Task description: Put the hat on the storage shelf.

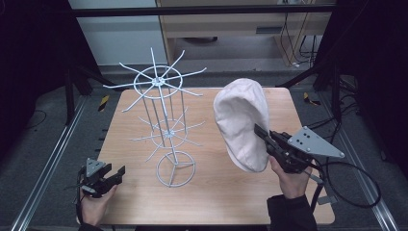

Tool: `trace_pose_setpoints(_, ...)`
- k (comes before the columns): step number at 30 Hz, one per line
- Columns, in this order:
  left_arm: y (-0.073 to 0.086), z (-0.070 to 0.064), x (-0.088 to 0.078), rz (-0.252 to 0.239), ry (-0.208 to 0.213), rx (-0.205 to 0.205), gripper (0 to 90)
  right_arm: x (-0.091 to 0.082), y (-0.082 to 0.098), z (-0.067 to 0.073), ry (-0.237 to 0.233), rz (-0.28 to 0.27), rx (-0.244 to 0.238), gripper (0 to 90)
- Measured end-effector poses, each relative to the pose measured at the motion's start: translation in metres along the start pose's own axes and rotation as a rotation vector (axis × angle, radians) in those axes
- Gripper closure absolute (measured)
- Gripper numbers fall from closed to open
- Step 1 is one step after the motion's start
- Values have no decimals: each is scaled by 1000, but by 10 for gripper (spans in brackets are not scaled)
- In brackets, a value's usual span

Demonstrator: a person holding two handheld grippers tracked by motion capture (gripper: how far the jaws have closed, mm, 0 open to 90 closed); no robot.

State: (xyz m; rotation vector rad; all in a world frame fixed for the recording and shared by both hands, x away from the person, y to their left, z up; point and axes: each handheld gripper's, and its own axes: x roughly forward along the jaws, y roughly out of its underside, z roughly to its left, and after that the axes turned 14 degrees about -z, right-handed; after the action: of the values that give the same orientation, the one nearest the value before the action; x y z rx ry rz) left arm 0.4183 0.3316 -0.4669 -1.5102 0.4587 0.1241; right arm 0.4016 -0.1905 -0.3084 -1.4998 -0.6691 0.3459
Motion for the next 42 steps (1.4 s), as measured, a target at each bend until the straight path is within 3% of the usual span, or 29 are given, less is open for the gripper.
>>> trace_pose_setpoints(11, 0, 0, 0, -1, 1, 1, 439, 6, -21, 10, -17, -94, 7, 889)
trace_pose_setpoints(28, 0, 0, -1, 0, 1, 1, 439, 3, -59, 21, -32, -231, -39, 889)
trace_pose_setpoints(39, 0, 0, -1, 0, 0, 2, 439, 14, -74, 38, -76, -259, -59, 889)
trace_pose_setpoints(42, 0, 0, -1, -3, -1, -1, 439, 22, -77, 48, -107, -258, -65, 889)
